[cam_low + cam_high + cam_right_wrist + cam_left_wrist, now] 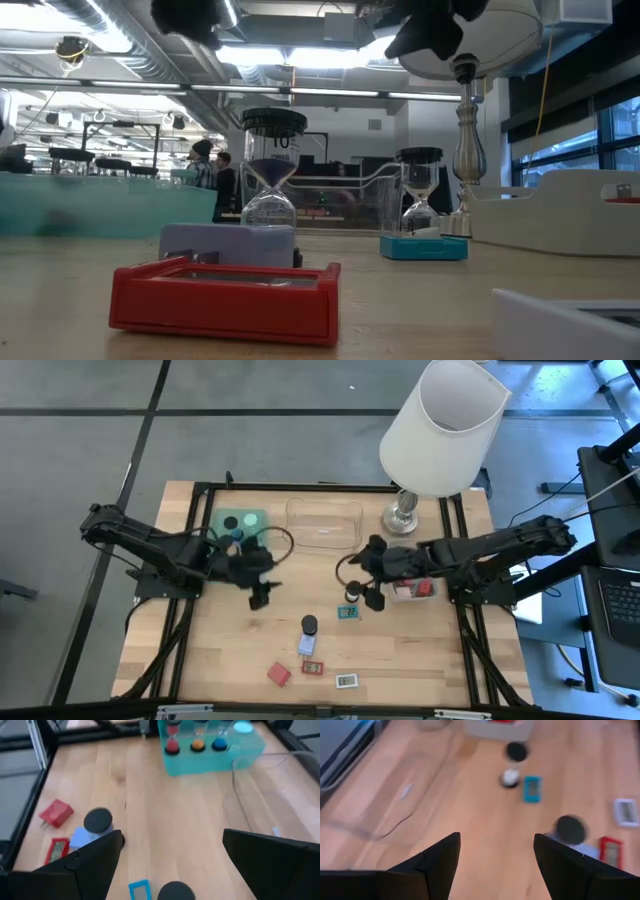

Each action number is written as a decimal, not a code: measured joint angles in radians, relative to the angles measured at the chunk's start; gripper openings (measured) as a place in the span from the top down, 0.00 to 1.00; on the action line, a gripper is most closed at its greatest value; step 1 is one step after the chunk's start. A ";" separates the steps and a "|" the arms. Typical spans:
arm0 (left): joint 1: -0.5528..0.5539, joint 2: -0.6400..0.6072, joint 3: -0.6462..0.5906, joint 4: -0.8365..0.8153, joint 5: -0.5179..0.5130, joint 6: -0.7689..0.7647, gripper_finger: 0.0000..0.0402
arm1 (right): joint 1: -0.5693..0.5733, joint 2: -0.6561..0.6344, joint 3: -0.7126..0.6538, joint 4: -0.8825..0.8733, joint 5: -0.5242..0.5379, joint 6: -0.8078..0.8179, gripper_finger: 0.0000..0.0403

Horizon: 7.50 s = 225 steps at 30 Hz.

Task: Pick & Place Office items
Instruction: Put the black and blue hourglass into the green bin, then put the black and white hourglass into the green bin

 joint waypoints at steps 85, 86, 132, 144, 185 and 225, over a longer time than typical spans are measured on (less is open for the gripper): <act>0.000 0.503 -0.001 0.465 0.356 0.408 0.46 | 0.038 0.041 0.000 -0.028 0.000 0.043 0.13; 0.000 0.490 -0.001 0.443 0.341 0.396 0.46 | 0.038 0.041 0.000 -0.030 0.000 0.043 0.13; 0.413 -0.147 -0.431 -0.046 -0.196 -0.316 0.45 | -0.001 0.041 0.000 -0.037 0.035 -0.003 0.13; 0.433 -0.146 -0.492 0.042 -0.193 -0.323 0.45 | -0.001 0.041 0.000 -0.037 0.035 -0.003 0.13; 0.383 -0.146 -0.234 0.034 -0.075 -0.124 0.34 | 0.002 0.041 0.001 -0.114 -0.057 0.142 0.13; 0.116 -0.146 -0.236 0.092 -0.271 -0.211 0.34 | -0.047 0.264 0.001 -0.166 -0.081 0.024 0.13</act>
